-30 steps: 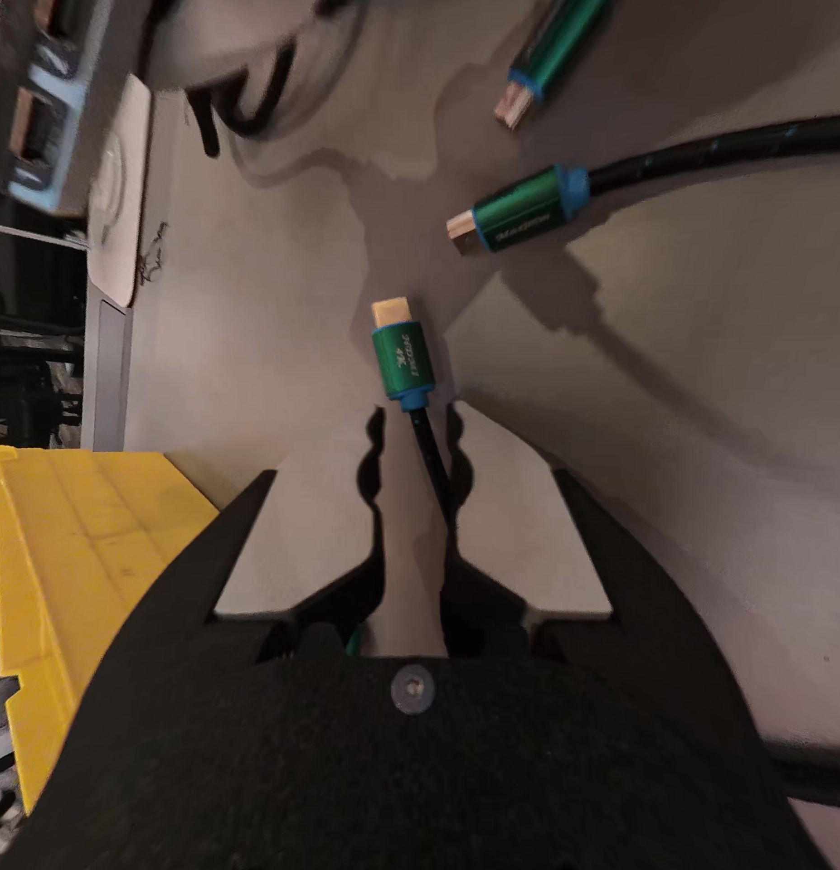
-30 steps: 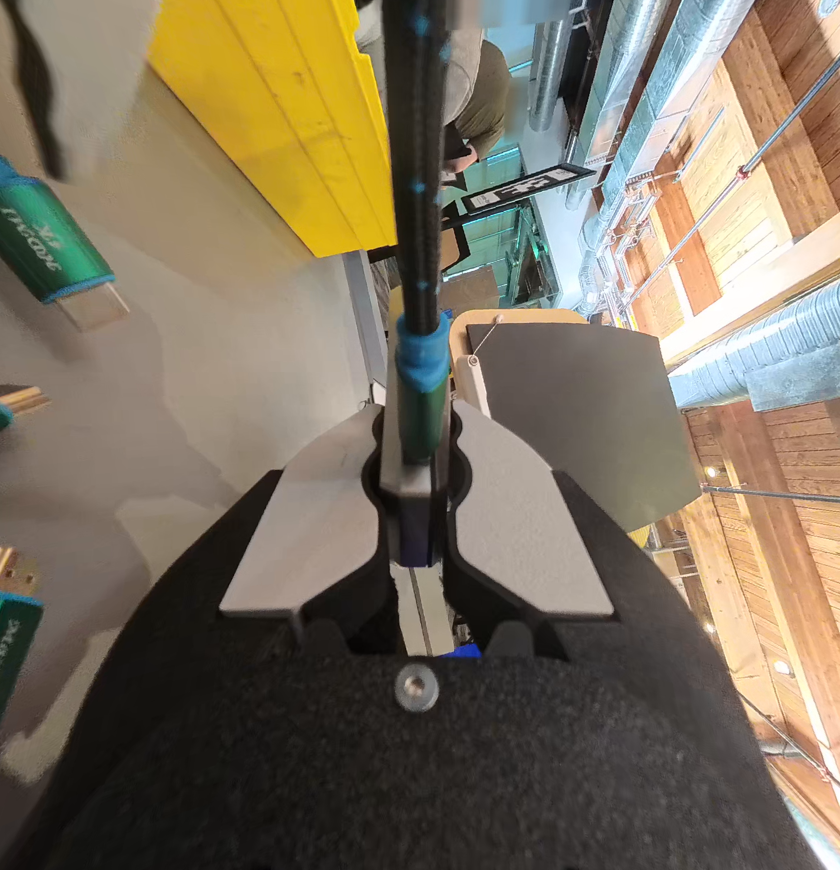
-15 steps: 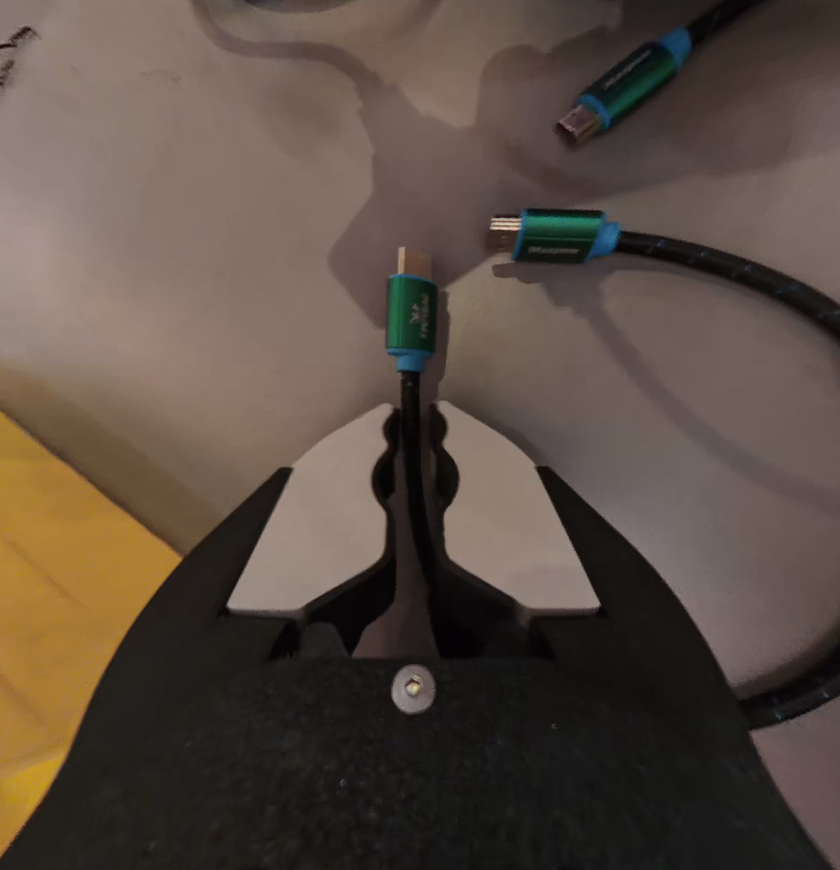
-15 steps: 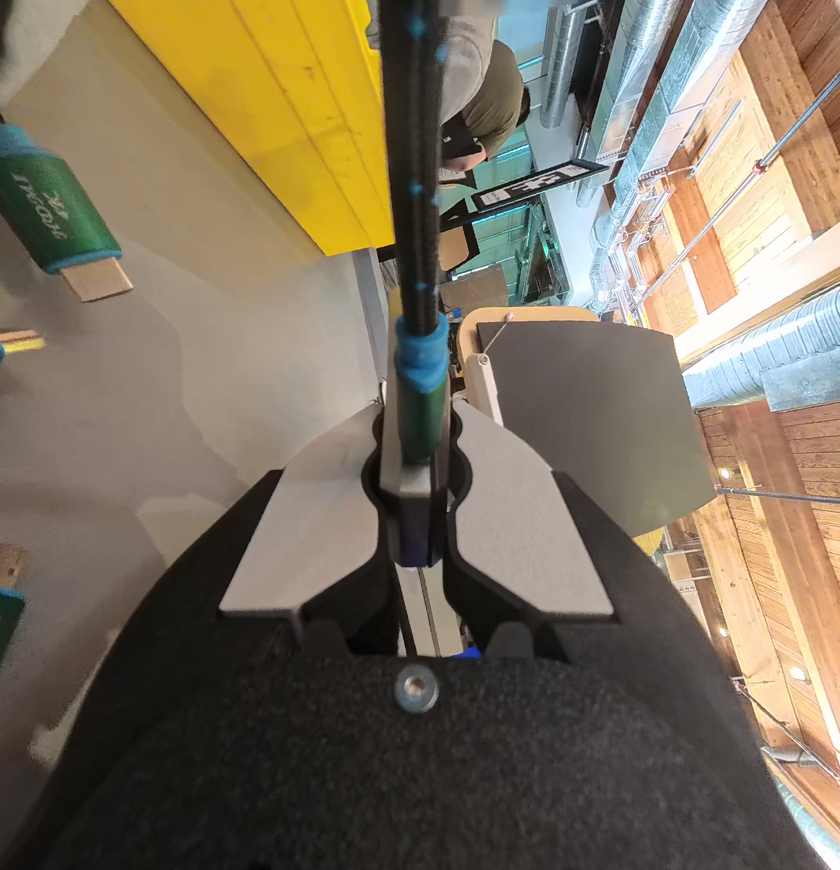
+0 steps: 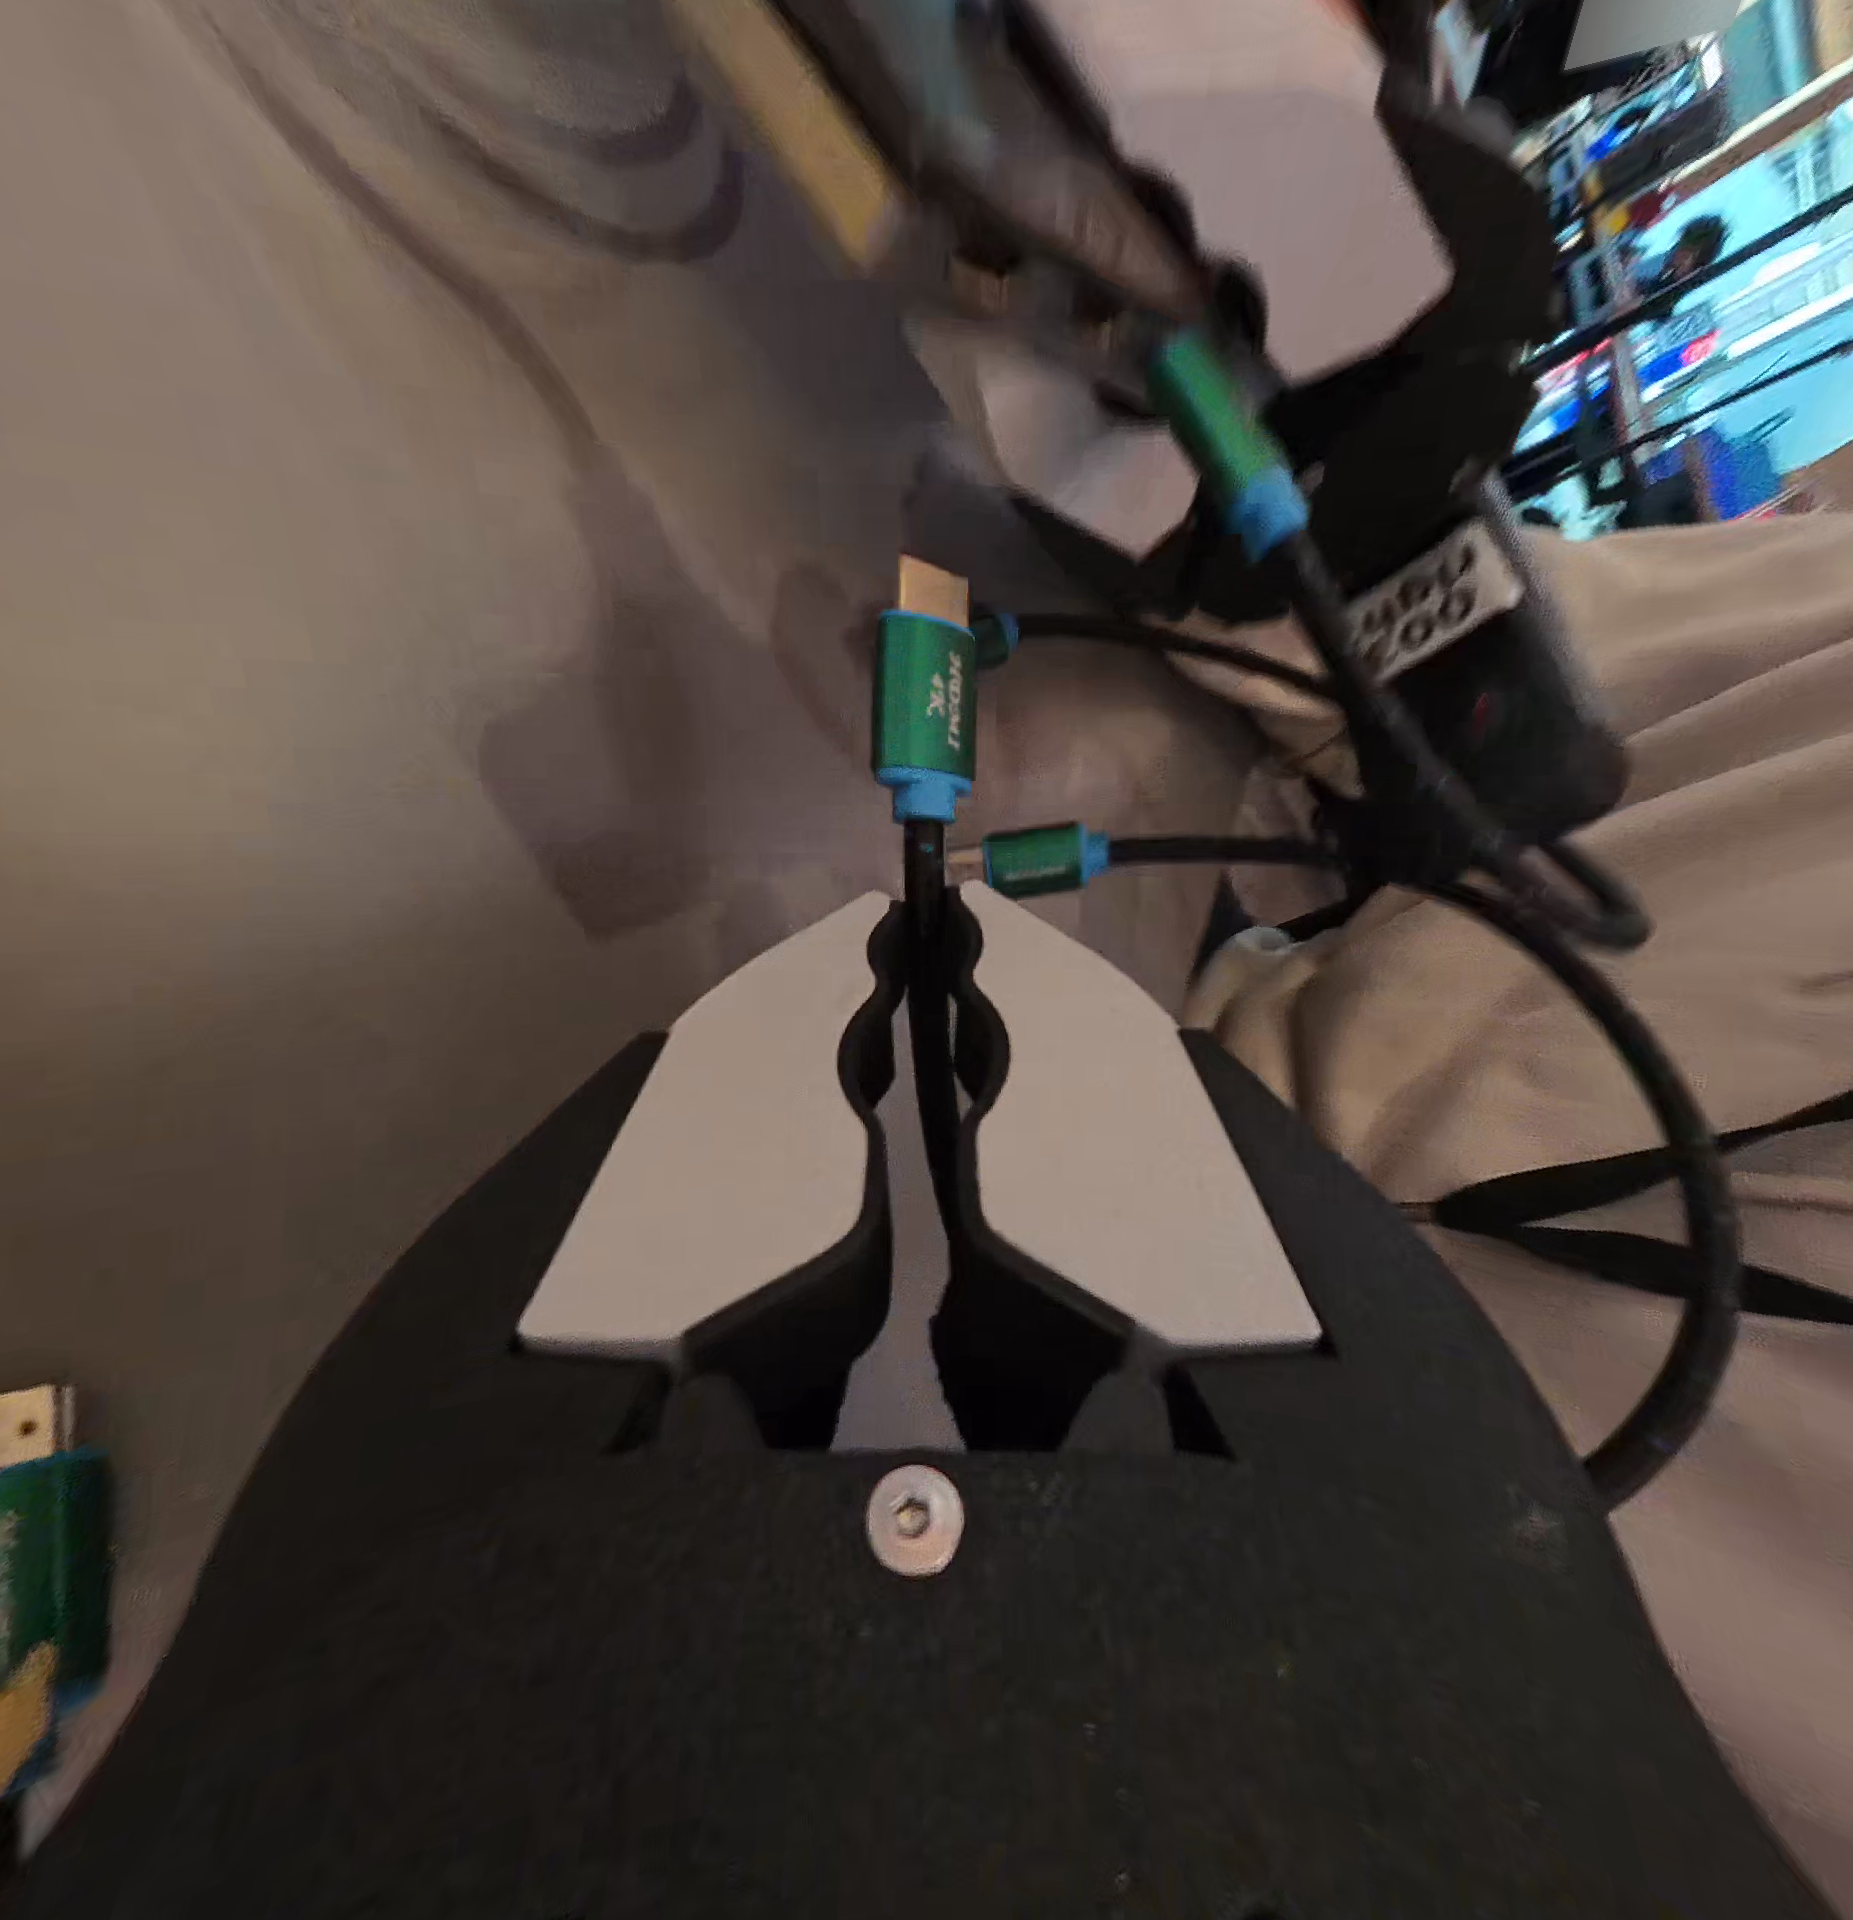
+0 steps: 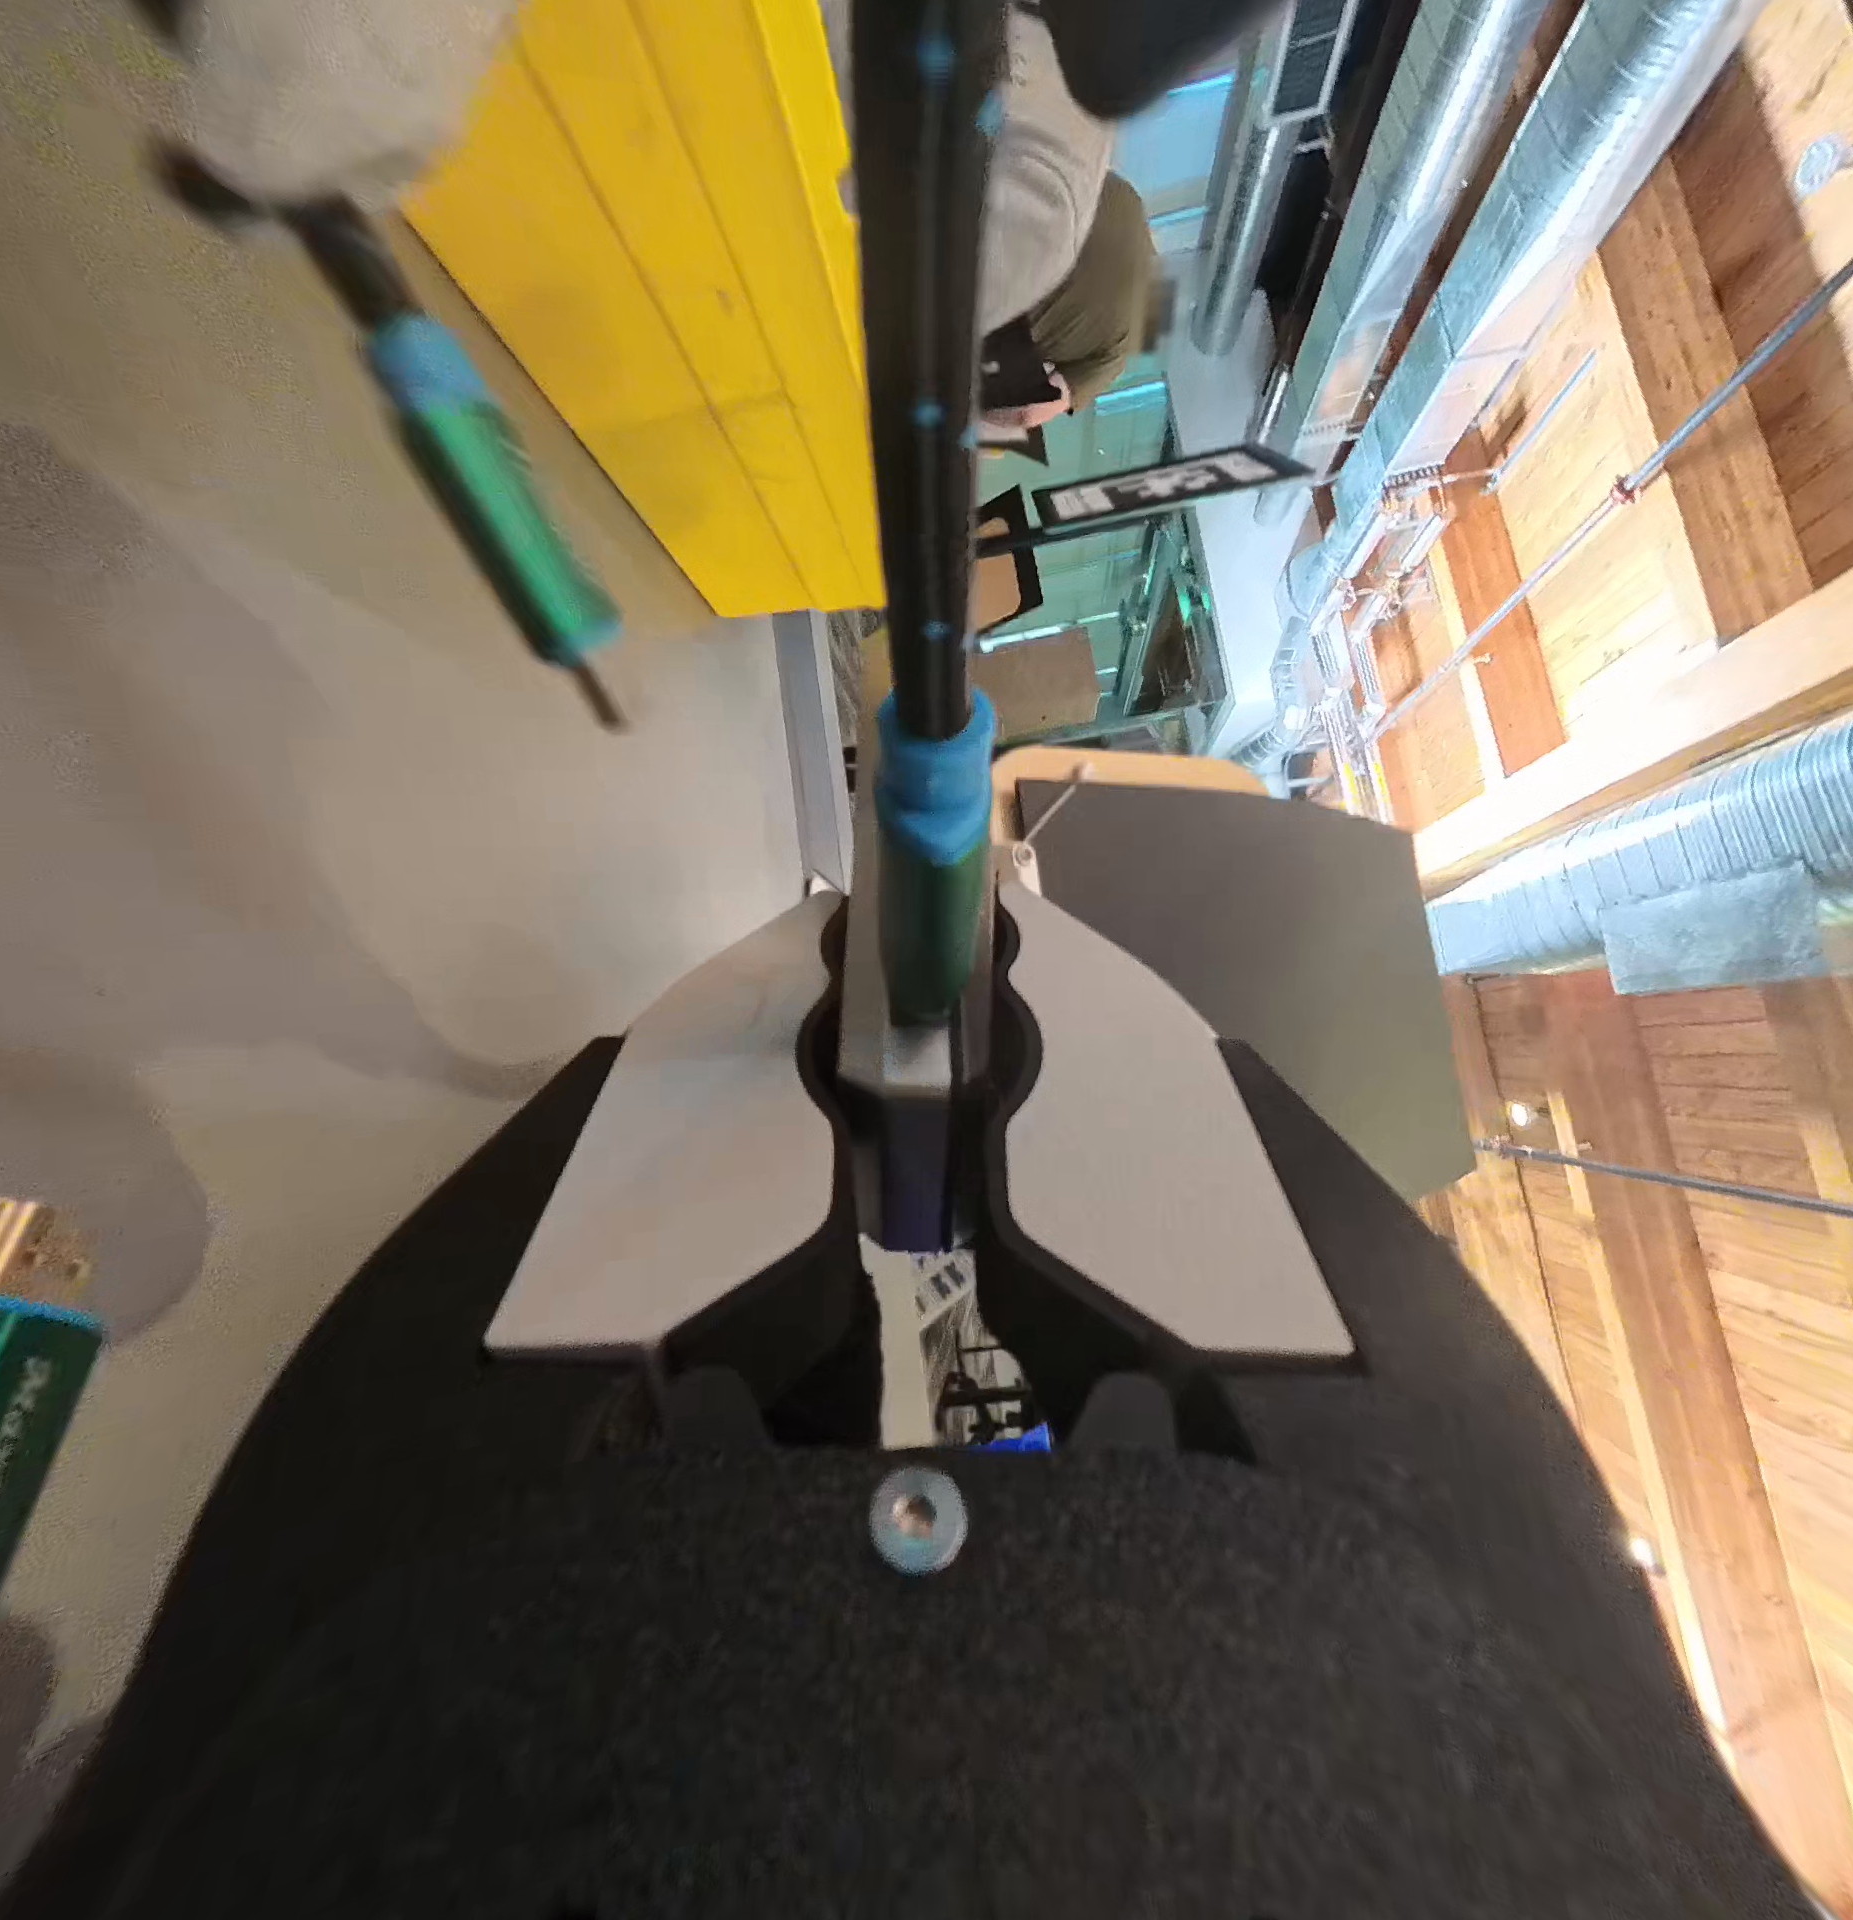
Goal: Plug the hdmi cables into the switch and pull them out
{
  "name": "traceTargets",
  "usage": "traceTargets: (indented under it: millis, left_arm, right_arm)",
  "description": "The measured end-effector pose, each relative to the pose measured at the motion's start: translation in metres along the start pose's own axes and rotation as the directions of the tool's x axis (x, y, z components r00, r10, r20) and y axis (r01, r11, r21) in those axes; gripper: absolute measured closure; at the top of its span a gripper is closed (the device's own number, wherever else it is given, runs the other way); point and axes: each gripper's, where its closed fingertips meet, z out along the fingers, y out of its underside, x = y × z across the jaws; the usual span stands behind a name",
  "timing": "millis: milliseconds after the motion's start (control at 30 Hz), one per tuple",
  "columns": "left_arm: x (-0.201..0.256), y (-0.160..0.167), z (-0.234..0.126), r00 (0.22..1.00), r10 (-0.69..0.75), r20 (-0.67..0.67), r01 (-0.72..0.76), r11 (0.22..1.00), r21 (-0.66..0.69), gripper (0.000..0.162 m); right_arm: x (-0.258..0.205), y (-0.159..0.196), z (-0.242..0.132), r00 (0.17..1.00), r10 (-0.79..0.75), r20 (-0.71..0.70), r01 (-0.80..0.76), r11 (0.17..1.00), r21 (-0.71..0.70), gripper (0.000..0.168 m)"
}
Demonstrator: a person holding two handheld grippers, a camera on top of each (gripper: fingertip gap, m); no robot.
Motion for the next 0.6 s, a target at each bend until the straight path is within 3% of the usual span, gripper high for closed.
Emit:
traceTargets:
  millis: [167,400,600]
  left_arm:
    - [0.010,-0.005,-0.007,0.997,-0.060,0.039,0.059,0.998,0.015,0.156]
    - [0.017,-0.001,-0.005,0.981,-0.171,-0.087,0.176,0.982,0.063,0.157]
    - [0.012,0.004,0.001,0.968,-0.226,-0.112,0.234,0.971,0.056,0.156]
  right_arm:
    - [-0.012,-0.013,-0.004,0.996,-0.083,0.036,0.086,0.994,-0.070,0.146]
    - [-0.023,-0.014,-0.001,0.991,-0.128,0.046,0.131,0.988,-0.078,0.146]
    - [-0.026,-0.015,0.000,0.988,-0.151,0.042,0.154,0.985,-0.081,0.146]
